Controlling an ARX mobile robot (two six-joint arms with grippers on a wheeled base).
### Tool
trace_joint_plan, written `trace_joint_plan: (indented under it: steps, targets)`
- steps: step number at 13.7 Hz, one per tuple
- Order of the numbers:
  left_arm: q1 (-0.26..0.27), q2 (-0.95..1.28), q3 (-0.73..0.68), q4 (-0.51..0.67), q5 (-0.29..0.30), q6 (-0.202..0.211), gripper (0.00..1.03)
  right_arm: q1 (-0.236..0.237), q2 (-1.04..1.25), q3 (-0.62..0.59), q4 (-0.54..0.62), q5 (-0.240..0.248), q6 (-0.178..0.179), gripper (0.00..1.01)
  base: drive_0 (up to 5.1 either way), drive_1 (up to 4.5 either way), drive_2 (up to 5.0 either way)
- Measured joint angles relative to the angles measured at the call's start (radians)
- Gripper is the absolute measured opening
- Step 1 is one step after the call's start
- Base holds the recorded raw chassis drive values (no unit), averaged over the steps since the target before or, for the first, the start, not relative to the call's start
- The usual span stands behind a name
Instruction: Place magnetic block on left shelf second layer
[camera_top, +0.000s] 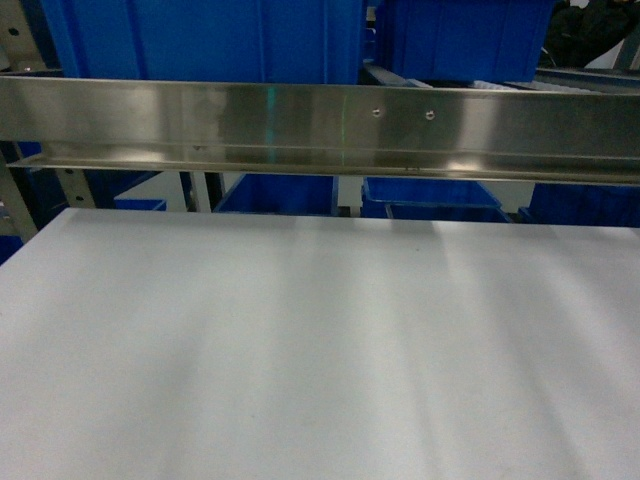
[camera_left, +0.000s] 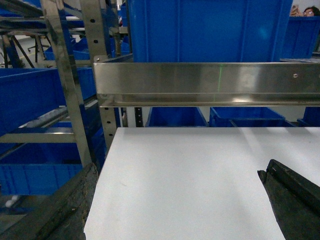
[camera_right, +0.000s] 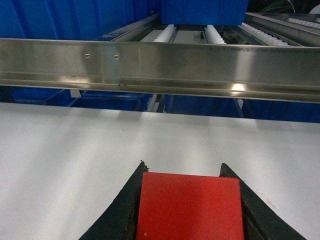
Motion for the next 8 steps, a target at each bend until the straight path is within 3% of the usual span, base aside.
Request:
trace_joint_plan:
  steps: [8]
  targets:
    - [0.0, 0.0, 0.0, -0.001, 0.0, 0.0, 0.98, 0.0, 0.0, 0.001, -0.002, 0.0, 0.0, 0.34, -4.9, 2.49, 2.5]
